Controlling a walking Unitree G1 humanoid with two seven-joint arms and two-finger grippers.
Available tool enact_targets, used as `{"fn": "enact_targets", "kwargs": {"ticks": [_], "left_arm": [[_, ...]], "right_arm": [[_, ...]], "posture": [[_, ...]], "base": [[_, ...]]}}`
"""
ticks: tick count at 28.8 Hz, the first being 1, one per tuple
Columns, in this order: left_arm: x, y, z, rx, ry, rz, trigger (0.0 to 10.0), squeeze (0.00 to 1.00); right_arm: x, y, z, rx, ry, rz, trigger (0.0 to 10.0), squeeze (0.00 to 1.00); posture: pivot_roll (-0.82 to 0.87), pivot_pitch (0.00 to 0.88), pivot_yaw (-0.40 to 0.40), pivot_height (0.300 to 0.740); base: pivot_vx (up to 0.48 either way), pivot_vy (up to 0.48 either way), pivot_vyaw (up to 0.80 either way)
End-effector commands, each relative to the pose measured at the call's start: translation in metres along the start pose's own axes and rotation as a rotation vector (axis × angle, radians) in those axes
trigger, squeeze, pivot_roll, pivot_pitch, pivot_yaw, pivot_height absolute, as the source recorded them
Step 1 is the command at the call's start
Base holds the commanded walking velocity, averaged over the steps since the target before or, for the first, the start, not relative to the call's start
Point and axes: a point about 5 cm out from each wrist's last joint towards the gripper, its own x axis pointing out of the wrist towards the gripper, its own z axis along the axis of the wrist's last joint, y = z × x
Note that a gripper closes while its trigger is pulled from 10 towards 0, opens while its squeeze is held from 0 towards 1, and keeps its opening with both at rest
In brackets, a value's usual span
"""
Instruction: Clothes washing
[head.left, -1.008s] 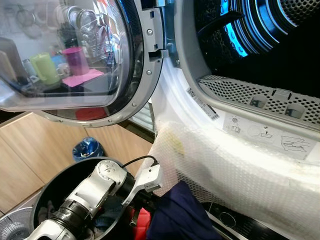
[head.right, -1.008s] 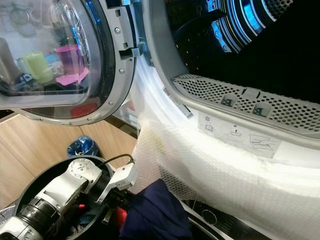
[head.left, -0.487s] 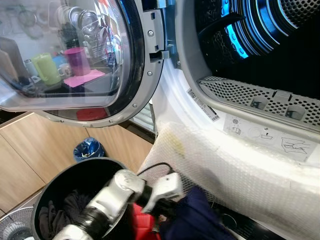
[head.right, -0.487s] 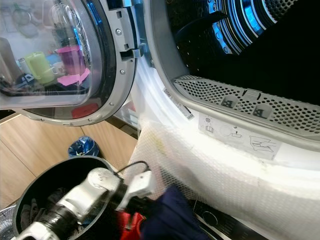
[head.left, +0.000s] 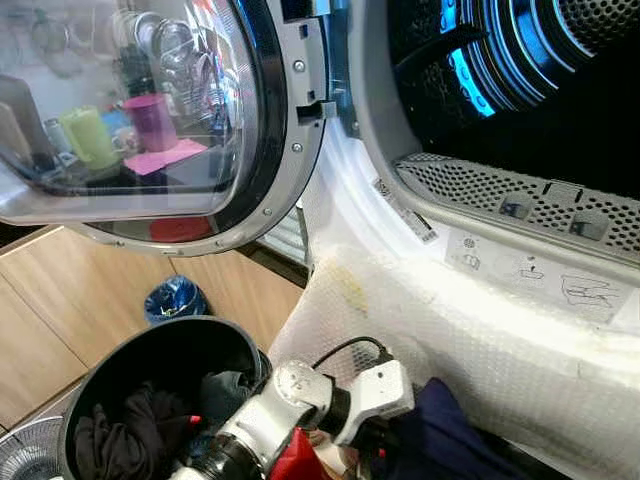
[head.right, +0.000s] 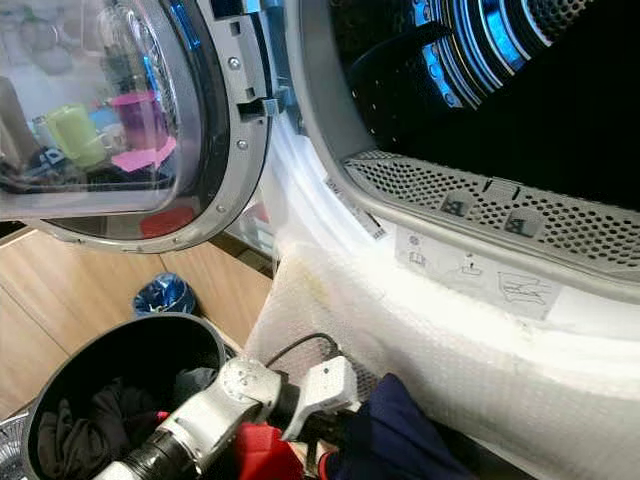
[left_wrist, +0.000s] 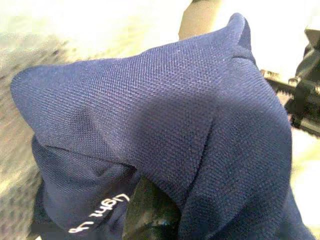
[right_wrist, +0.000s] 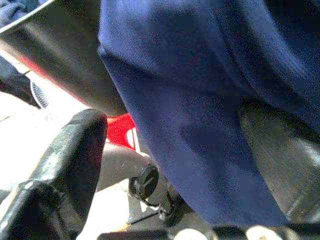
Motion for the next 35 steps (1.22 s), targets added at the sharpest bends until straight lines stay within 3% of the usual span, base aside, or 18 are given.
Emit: {"fn": "enact_targets", "kwargs": {"ticks": [1, 2, 14, 16, 22, 28, 31, 35], "left_arm": [[0.002, -0.001, 0.001, 0.02, 0.007, 0.013, 0.0, 0.0], [0.007, -0.004, 0.004, 0.009, -0.01, 0.015, 0.0, 0.0], [0.007, -0.004, 0.004, -0.007, 0.001, 0.013, 0.0, 0.0], [0.006, -0.004, 0.006, -0.037, -0.002, -0.001, 0.0, 0.0], [0.006, -0.008, 0.008, -0.101, 0.003, -0.046, 0.0, 0.0], [0.007, -0.008, 0.016, -0.174, -0.029, -0.049, 0.0, 0.0], [0.007, -0.01, 0.019, -0.225, -0.037, -0.081, 0.0, 0.0], [0.003, -0.015, 0.009, -0.255, 0.078, -0.118, 0.0, 0.0]], "right_arm": [[0.005, 0.003, 0.006, -0.015, -0.018, -0.019, 10.0, 1.0], [0.01, -0.002, 0.007, -0.007, -0.024, -0.086, 10.0, 0.0], [0.029, -0.011, 0.012, 0.098, -0.136, -0.261, 10.0, 0.0], [0.034, -0.02, 0.013, 0.12, -0.164, -0.356, 10.0, 0.0], [0.04, -0.025, 0.009, 0.196, -0.213, -0.452, 10.0, 0.0], [0.045, -0.019, -0.002, 0.22, -0.217, -0.45, 10.0, 0.0], [0.042, -0.026, -0.003, 0.224, -0.28, -0.535, 10.0, 0.0], [0.034, -0.036, 0.001, 0.304, -0.434, -0.673, 10.0, 0.0]], "posture": [[-0.03, 0.012, 0.097, 0.74], [-0.03, 0.012, 0.097, 0.74], [-0.03, 0.01, 0.103, 0.74], [-0.03, 0.01, 0.105, 0.74], [-0.03, 0.0, 0.107, 0.74], [-0.03, 0.0, 0.112, 0.74], [-0.03, 0.0, 0.117, 0.74], [-0.04, 0.0, 0.122, 0.74]], "base": [[0.0, 0.0, 0.0], [0.0, 0.0, 0.0], [0.0, 0.0, 0.0], [0.0, 0.0, 0.0], [0.0, 0.0, 0.0], [0.0, 0.0, 0.0], [0.0, 0.0, 0.0], [0.0, 0.0, 0.0]]}}
